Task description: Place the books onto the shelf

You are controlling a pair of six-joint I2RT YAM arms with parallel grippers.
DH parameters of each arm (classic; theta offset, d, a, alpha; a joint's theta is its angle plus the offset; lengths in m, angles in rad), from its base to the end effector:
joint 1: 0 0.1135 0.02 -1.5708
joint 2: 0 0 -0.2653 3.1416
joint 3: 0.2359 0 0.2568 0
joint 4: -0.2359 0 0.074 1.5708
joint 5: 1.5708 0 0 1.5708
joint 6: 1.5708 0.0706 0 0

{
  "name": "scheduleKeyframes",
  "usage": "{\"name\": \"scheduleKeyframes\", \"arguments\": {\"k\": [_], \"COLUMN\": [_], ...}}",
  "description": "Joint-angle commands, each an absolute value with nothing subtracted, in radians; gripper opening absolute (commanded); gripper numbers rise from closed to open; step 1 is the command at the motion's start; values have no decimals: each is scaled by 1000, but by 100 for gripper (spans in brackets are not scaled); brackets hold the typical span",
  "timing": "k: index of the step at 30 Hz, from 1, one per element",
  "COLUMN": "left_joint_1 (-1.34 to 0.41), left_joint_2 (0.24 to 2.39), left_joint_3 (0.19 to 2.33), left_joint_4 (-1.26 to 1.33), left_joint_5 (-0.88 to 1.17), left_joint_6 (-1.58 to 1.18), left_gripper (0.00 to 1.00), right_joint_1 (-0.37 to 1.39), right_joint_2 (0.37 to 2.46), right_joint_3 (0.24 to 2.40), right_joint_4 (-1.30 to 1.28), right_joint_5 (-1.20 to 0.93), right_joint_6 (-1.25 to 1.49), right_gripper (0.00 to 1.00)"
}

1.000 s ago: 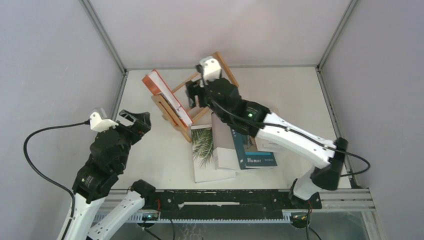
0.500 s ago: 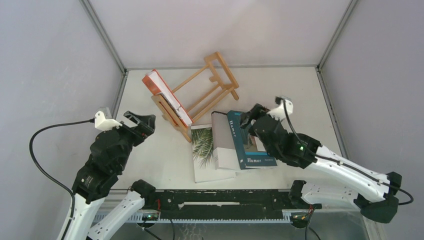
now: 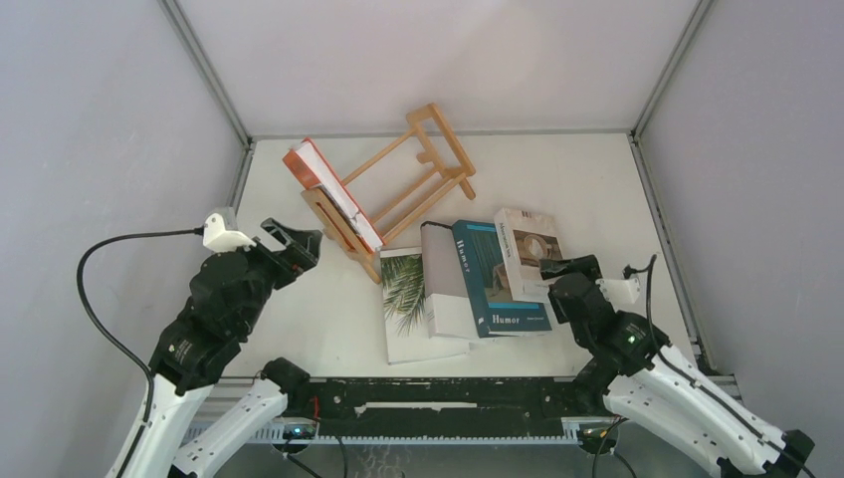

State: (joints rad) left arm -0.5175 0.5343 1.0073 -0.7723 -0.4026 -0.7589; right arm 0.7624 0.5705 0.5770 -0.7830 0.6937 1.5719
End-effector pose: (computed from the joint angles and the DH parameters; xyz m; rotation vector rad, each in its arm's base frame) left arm 0.1174 -0.0350 0.3748 -0.5009 1.8087 -0.5117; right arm 0.1306 0.0623 0.2285 1.1531 1.8588 0.5272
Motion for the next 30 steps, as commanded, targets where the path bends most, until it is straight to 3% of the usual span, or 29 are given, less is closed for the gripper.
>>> {"name": "scheduleKeyframes", "arguments": {"k": [1,19,30], "left_joint_1": [-528,-552,-554], "left_joint_2": [558,593,603], "left_joint_3": [1050,1063,1085], "left_joint_4": [-730,-691,-686], "left_joint_5": [-377,-363,-362], "left_joint_6": [-724,-718,-707], "left_gripper": [100,100,100], "right_joint_1": [723,550,482], "right_joint_2": [500,370,354], "right_joint_3": [524,332,274], "right_joint_4": [-762,-798,-763], "right_joint_5": [641,547,495], "right_joint_6": [1701,1750,1731], "right_gripper": [82,83,89]}}
